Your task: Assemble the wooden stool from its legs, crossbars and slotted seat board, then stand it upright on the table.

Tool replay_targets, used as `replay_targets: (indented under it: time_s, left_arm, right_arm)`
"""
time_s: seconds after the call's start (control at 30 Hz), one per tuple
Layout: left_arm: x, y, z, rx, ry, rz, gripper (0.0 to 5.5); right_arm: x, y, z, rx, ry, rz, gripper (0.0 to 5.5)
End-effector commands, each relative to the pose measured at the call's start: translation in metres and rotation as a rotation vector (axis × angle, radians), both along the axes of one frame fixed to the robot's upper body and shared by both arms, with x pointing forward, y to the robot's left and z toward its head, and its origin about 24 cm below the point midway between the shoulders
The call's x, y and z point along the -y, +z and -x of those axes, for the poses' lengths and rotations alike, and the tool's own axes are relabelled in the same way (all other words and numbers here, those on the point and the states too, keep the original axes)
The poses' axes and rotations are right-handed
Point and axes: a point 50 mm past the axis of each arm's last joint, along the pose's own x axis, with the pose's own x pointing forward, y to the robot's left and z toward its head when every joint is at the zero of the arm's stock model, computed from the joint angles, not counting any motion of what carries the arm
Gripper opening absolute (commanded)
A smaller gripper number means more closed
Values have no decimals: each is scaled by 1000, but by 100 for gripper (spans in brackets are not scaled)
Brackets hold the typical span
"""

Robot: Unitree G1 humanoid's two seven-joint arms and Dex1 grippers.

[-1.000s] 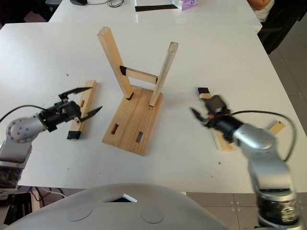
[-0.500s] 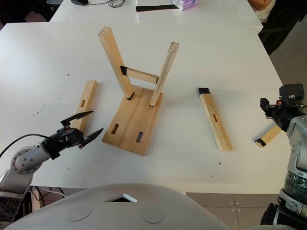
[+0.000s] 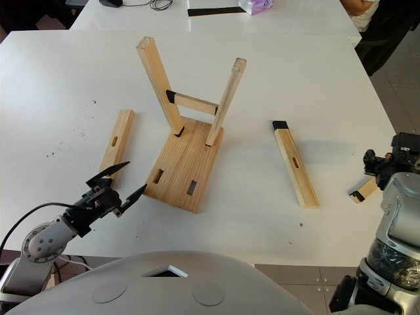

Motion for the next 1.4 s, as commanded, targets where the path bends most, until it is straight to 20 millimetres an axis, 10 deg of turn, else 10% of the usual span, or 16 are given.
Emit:
replay_targets:
  time_s: [0.03, 0.67, 0.97, 1.4]
  left_arm:
    - [2, 0, 2, 0, 3, -9, 379]
    - [-6, 11, -13, 11, -54, -33, 379]
    - [-8, 17, -17, 11, -62, -15, 379]
    - [-15, 38, -40, 39, 53, 199, 379]
  right_arm:
    - [0, -26, 15, -46, -88, -68, 324]
    - [-26, -59, 33, 3, -284, -350, 324]
    - [-34, -65, 41, 10, -329, -412, 181]
    - [-43, -37, -4, 175, -80, -328, 131]
